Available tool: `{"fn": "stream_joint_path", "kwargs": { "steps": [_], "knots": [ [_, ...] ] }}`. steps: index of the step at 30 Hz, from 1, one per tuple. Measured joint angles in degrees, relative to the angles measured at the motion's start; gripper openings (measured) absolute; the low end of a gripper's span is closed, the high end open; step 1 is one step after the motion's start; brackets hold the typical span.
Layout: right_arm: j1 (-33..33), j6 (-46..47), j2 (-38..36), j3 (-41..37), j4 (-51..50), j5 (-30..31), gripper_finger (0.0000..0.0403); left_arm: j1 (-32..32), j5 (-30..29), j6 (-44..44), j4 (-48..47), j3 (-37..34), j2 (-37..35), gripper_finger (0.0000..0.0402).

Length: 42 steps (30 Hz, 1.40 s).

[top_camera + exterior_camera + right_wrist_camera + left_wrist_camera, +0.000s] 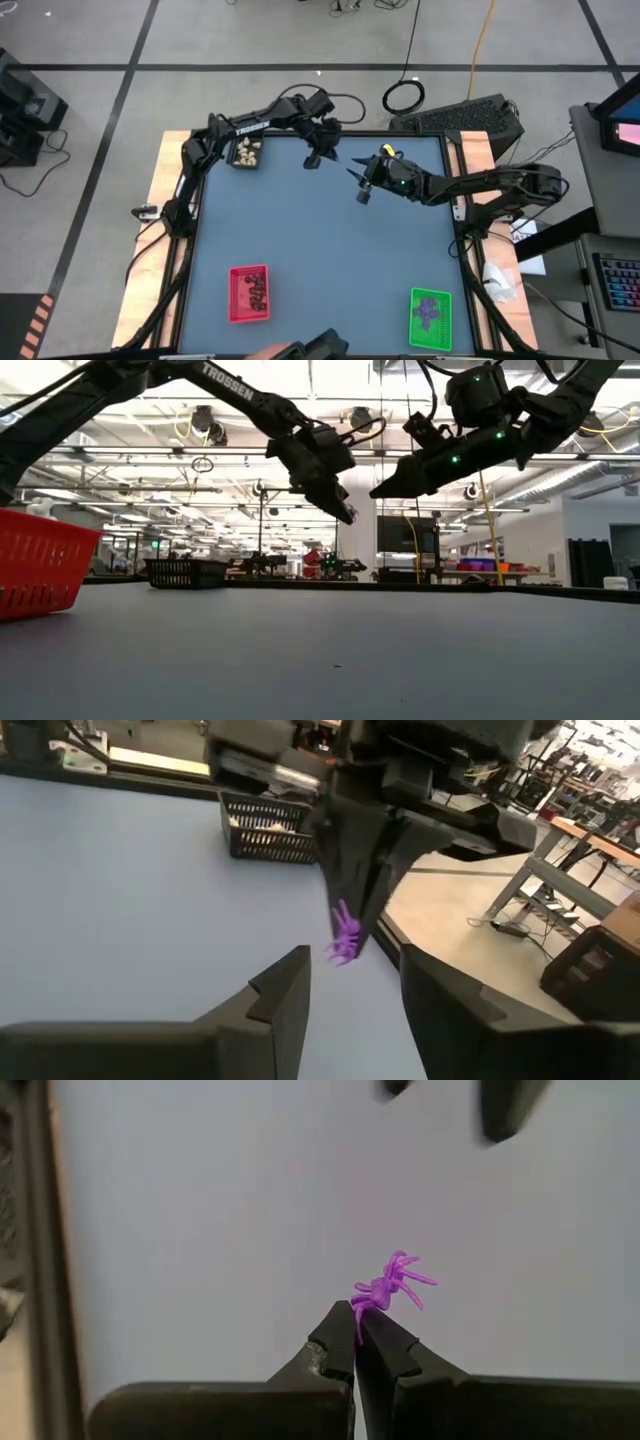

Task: Sort Halloween decoration
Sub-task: Put the violet spider toy into the green bin

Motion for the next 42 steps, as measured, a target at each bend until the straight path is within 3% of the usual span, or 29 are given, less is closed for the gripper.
{"fn": "stream_joint_path", "kwargs": {
  "steps": [10, 24, 42],
  "knots": [
    [0.09, 0.24, -4.27, -0.04, -6.49, 0.0, 0.0144, -0.48, 11.02, -2.64, 0.63, 0.0, -1.07, 0.0],
    [0.44, 0.58, -5.55, -0.04, -7.56, -0.02, 0.0144, 0.01, 23.62, -8.0, 3.91, 0.0, -1.49, 0.0],
    [0.87, 3.21, -5.75, -0.04, -3.52, -0.07, 0.0144, 0.39, 33.32, -22.43, 17.6, 0.0, -1.38, 0.0]
  ]
}}
